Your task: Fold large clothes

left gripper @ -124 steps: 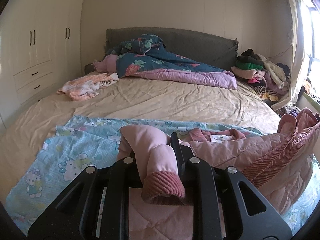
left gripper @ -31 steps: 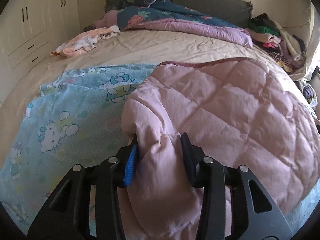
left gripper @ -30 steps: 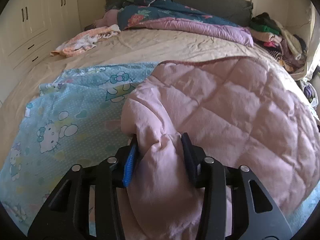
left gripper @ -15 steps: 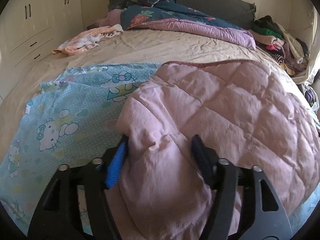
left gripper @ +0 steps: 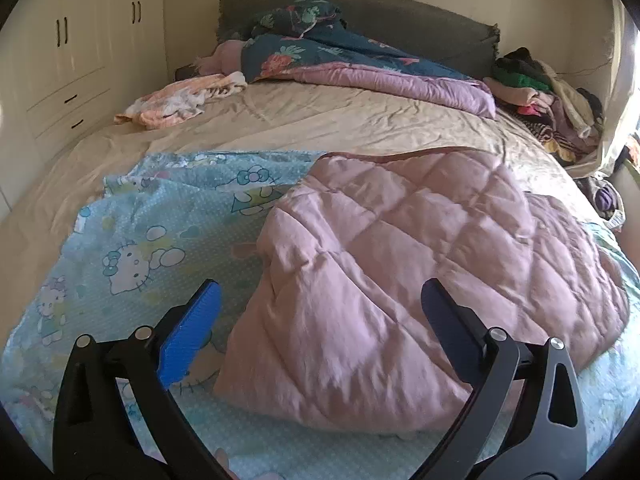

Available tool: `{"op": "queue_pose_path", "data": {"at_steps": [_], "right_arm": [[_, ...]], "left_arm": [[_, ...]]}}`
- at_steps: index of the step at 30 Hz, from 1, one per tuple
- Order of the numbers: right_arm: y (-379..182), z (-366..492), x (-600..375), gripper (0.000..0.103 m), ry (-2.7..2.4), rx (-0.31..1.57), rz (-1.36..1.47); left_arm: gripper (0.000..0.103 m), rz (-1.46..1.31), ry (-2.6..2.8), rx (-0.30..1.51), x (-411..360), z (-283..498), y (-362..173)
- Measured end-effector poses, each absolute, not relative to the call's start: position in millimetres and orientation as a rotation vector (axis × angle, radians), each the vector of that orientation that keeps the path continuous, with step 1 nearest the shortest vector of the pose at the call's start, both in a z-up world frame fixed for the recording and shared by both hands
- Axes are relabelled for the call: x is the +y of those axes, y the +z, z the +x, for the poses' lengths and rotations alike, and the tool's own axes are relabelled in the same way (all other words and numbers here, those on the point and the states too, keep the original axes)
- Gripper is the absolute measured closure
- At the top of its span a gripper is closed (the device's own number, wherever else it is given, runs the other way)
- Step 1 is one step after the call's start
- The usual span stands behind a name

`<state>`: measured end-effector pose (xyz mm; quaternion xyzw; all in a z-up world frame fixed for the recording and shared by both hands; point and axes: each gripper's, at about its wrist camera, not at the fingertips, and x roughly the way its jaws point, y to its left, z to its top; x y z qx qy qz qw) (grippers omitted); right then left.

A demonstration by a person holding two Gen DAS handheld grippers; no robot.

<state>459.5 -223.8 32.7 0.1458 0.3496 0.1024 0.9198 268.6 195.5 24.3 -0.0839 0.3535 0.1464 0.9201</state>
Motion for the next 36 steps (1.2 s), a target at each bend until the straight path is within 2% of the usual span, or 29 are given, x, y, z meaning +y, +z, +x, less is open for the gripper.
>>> {"op": "queue_pose_path", "data": {"at_steps": [8, 21, 31, 36], "right_arm": [[49.3, 421.7, -216.9, 0.004, 0.227, 0.688, 0.257], [46.2, 383.6, -200.7, 0.004, 0.240, 0.704, 0.241], [24.5, 375.1, -197.0, 0.004, 0.176, 0.760, 0.238], [3.8, 382.6, -201.1, 0.004, 0.139, 0.825, 0.291]], "left_arm": [[0.010, -0.163, 0.298, 0.700, 182.7, 240.2, 41.2], [0.010, -0.143, 0.300, 0.712, 163.4, 209.2, 41.5], [0.010, -0.171, 0.300, 0.754, 158.7, 199.9, 21.8], [0.010, -0.310, 0.260, 0.810, 166.3, 203.3, -0.2]]}}
